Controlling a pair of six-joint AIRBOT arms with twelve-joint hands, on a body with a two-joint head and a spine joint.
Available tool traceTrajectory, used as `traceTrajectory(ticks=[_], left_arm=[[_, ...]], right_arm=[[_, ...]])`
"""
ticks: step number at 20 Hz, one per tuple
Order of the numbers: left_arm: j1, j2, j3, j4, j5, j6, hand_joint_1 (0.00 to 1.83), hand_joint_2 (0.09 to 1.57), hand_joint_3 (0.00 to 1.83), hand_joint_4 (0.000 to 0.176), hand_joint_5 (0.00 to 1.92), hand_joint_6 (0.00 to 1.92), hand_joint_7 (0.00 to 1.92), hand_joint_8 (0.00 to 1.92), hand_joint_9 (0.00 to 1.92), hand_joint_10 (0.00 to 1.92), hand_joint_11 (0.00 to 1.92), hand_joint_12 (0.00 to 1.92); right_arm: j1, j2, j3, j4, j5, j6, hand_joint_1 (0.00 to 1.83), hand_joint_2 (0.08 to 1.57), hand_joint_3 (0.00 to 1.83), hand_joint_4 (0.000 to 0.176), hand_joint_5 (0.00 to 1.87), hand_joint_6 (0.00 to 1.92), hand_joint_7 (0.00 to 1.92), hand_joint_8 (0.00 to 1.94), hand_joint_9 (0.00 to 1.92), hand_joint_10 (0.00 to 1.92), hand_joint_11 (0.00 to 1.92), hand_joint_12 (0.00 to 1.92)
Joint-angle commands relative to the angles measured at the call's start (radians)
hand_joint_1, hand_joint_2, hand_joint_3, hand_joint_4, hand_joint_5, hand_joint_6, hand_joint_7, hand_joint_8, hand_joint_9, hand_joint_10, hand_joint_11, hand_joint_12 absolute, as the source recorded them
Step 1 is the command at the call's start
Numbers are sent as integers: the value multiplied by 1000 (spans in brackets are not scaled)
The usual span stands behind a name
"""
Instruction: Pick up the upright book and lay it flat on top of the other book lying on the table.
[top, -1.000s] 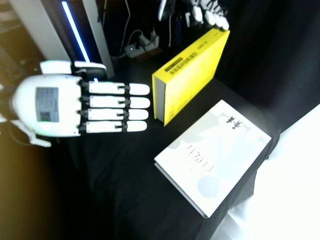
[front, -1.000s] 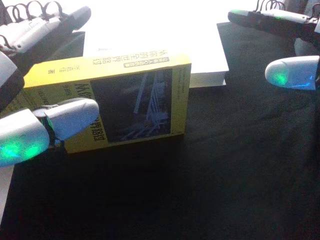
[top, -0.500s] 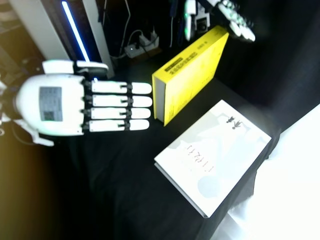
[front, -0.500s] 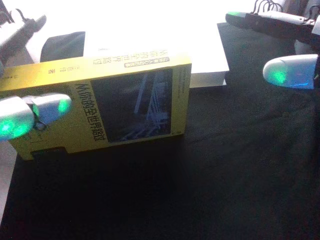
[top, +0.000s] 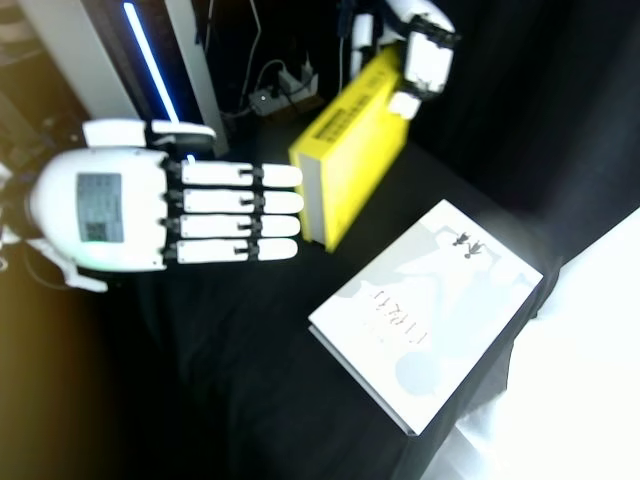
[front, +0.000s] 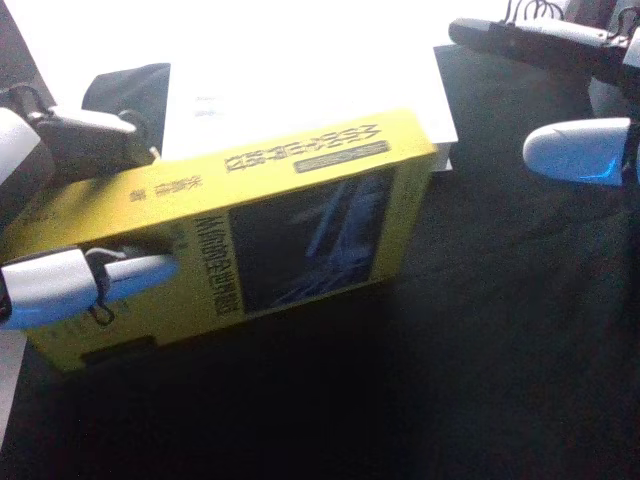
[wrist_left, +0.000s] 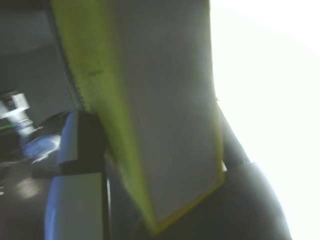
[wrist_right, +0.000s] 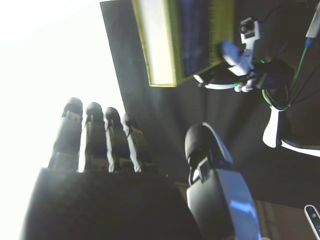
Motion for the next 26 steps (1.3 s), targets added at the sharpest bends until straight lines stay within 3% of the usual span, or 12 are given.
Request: traceTrajectory(ticks=[1, 4, 5, 7, 14, 16, 17, 19, 22, 24, 25, 26], left_arm=[[-13, 7, 2, 19, -158, -7, 1218, 1185, 0, 0, 790, 1072, 984, 1298, 1129, 1414, 1034, 1707], [-69, -20, 35, 25, -106, -7, 1246, 1170, 0, 0, 812, 1001, 966, 1304, 1141, 1398, 1026, 1687], [-94, -34, 48, 31, -83, -7, 1246, 1169, 0, 0, 814, 988, 969, 1298, 1152, 1363, 1029, 1669], [-140, -59, 58, 57, -75, -7, 1249, 1164, 0, 0, 815, 1002, 982, 1265, 1152, 1355, 1048, 1695], [-179, -54, 28, 150, -218, -7, 1137, 1165, 0, 0, 890, 1124, 1164, 1251, 1250, 1474, 1191, 1772], [-177, -36, 13, 165, -296, -7, 1250, 1154, 0, 0, 849, 951, 999, 1270, 1247, 1349, 1190, 1638], [-168, -30, 8, 172, -331, -7, 1253, 1153, 0, 0, 837, 980, 1002, 1246, 1222, 1323, 1172, 1618], [-157, -24, 6, 173, -355, -7, 1244, 1177, 4, 0, 788, 1034, 956, 1320, 1166, 1338, 1151, 1604], [-152, -23, 6, 172, -365, -7, 1250, 1162, 0, 0, 822, 984, 986, 1269, 1194, 1288, 1138, 1560], [-148, -23, 6, 169, -360, -7, 1248, 1163, 0, 0, 797, 1047, 998, 1224, 1154, 1220, 1088, 1543], [-142, -22, 4, 165, -361, -7, 1334, 1186, 8, 0, 678, 1126, 901, 1224, 920, 1428, 872, 1639], [-136, -21, 3, 164, -361, -7, 1155, 1153, 0, 0, 327, 716, 587, 948, 592, 1210, 486, 1694]], right_arm=[[12, -12, 5, 60, 139, 9, 432, 1302, 0, 2, 0, 0, 0, 0, 0, 0, 0, 0], [107, -36, 26, 30, 183, 19, 327, 1251, 0, 0, 0, 0, 0, 0, 0, 0, 0, 0], [141, -47, 29, 2, 182, 23, 337, 1204, 0, 33, 0, 0, 0, 0, 0, 0, 0, 0], [179, -84, 53, -43, 181, 52, 628, 1043, 0, 7, 0, 0, 0, 0, 0, 0, 0, 0], [182, -174, 124, -94, 107, 119, 572, 1087, 4, 0, 0, 0, 27, 10, 37, 16, 54, 28], [182, -175, 128, -98, 91, 121, 807, 1111, 0, 0, 273, 59, 523, 137, 332, 678, 21, 1533], [182, -174, 135, -98, 86, 121, 1151, 1158, 10, 0, 610, 998, 934, 874, 871, 960, 555, 1648], [182, -174, 142, -95, 84, 121, 1247, 1167, 4, 0, 804, 994, 970, 1292, 1184, 1439, 1032, 1791], [182, -172, 145, -88, 84, 121, 1245, 1176, 0, 0, 793, 1075, 955, 1295, 1078, 1582, 960, 1886], [182, -172, 145, -84, 85, 121, 1143, 1175, 0, 0, 856, 1178, 1137, 1715, 1182, 1907, 1190, 1920], [183, -172, 145, -83, 85, 121, 1146, 1167, 0, 0, 876, 1153, 1210, 1805, 1250, 1918, 1282, 1921], [183, -171, 145, -81, 86, 121, 1221, 1187, 1, 0, 788, 1088, 985, 1463, 1096, 1669, 1073, 1909]])
